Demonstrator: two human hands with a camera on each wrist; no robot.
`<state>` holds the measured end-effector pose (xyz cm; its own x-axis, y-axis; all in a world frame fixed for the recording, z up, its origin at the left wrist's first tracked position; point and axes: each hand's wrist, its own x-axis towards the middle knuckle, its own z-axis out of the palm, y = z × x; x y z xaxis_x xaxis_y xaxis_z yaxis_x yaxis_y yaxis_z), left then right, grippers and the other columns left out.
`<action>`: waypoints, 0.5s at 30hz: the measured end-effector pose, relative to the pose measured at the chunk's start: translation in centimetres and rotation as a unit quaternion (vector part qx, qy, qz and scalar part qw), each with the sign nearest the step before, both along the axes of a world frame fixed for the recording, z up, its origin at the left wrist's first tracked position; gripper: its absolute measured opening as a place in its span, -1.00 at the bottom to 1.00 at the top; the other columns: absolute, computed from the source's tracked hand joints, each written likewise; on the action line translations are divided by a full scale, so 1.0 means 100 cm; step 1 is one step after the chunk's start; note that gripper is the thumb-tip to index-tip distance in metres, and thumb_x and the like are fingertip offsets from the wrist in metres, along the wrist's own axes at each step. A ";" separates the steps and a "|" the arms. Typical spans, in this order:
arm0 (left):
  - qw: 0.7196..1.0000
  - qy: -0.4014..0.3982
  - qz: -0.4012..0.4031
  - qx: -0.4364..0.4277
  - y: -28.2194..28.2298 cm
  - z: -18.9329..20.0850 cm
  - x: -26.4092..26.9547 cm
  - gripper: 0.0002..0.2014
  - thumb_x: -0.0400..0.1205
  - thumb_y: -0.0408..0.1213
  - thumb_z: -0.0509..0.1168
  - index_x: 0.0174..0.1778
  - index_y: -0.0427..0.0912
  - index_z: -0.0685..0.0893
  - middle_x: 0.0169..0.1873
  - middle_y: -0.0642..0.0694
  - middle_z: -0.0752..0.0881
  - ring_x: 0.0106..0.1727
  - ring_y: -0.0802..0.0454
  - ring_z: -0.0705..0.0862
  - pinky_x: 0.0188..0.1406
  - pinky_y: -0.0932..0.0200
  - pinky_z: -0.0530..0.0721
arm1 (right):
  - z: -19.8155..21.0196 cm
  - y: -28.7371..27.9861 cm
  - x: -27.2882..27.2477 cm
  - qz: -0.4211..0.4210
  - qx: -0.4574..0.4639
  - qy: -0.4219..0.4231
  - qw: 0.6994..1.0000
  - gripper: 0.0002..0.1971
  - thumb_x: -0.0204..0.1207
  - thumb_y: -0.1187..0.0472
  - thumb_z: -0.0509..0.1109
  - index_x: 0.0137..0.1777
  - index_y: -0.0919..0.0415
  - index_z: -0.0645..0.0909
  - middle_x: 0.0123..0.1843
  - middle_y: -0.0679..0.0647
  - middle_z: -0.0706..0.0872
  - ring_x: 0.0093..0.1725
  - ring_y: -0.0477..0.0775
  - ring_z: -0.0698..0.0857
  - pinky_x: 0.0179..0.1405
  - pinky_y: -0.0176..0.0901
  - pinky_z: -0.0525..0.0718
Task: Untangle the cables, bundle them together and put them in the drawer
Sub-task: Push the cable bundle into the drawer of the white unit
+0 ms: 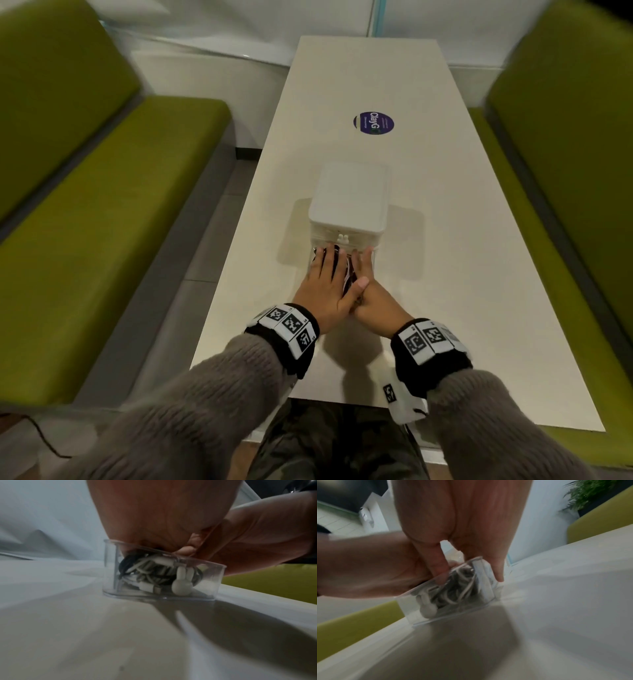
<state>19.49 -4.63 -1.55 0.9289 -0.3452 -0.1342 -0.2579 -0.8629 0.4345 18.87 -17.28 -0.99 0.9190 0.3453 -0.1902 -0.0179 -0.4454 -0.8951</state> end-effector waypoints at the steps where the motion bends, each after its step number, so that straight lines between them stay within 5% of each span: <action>1: 1.000 -0.009 -0.002 0.021 0.000 -0.002 0.000 0.14 0.24 0.47 -0.74 0.63 -0.23 -0.20 0.64 -0.26 -0.23 0.64 -0.17 -0.30 0.64 -0.07 -0.24 | 0.001 -0.005 0.001 -0.006 0.005 0.009 1.000 0.09 0.49 0.42 0.36 0.61 -0.03 -0.51 0.65 -0.28 -0.02 0.64 -0.16 0.07 0.41 -0.61 0.23; 3: 0.997 -0.034 -0.012 0.069 -0.003 -0.005 -0.001 0.07 0.29 0.42 -0.74 0.62 -0.22 -0.26 0.62 -0.29 -0.27 0.63 -0.20 -0.32 0.64 -0.09 -0.24 | 0.006 -0.016 0.003 -0.065 0.045 0.025 0.997 -0.07 0.49 0.60 0.24 0.70 0.11 -0.22 0.54 -0.41 0.20 0.61 -0.13 0.21 0.21 -0.70 0.33; 5: 0.994 -0.046 -0.016 0.096 -0.003 -0.008 -0.002 -0.02 0.36 0.37 -0.68 0.61 -0.21 -0.29 0.62 -0.30 -0.29 0.63 -0.22 -0.34 0.63 -0.09 -0.27 | 0.018 -0.024 0.007 -0.178 0.098 0.000 0.979 -0.23 0.43 0.69 0.12 0.62 0.17 0.20 0.36 -0.11 0.63 0.43 -0.03 0.55 0.06 -0.58 0.50; 7: 0.993 -0.047 -0.019 0.107 -0.003 -0.010 -0.002 -0.06 0.40 0.35 -0.65 0.61 -0.20 -0.30 0.62 -0.30 -0.29 0.62 -0.24 -0.34 0.63 -0.10 -0.27 | 0.035 -0.027 0.010 -0.262 0.049 -0.108 0.958 -0.40 0.41 0.65 0.10 0.37 0.14 0.49 0.07 0.00 0.74 0.19 0.03 0.71 -0.12 -0.61 0.52; 10: 0.992 -0.047 -0.016 0.116 -0.003 -0.010 -0.001 -0.10 0.43 0.33 -0.58 0.62 -0.18 -0.28 0.62 -0.29 -0.29 0.63 -0.23 -0.34 0.62 -0.13 -0.29 | 0.058 -0.027 0.017 -0.192 -0.125 -0.261 0.938 -0.41 0.37 0.55 0.23 0.39 0.10 0.49 0.37 0.06 0.55 0.40 0.09 0.47 0.13 -0.62 0.36; 13: 0.989 -0.058 -0.003 0.135 -0.004 -0.008 -0.001 -0.16 0.48 0.31 -0.59 0.63 -0.09 -0.25 0.64 -0.20 -0.26 0.64 -0.14 -0.32 0.49 -0.17 -0.53 | 0.054 -0.026 0.033 -0.050 -0.292 -0.239 0.925 -0.30 0.56 0.32 0.30 0.65 -0.06 0.17 0.72 0.04 0.05 0.70 0.11 -0.04 0.49 0.01 0.28; 15: 0.986 -0.063 0.005 0.153 -0.005 -0.008 0.001 -0.20 0.48 0.21 -0.62 0.63 -0.08 -0.25 0.64 -0.18 -0.25 0.64 -0.12 -0.32 0.40 -0.21 -0.62 | 0.045 -0.023 0.037 -0.035 -0.307 -0.217 0.926 -0.37 0.65 0.17 0.26 0.67 -0.09 0.11 0.74 0.00 0.00 0.71 0.08 -0.13 0.57 0.22 0.25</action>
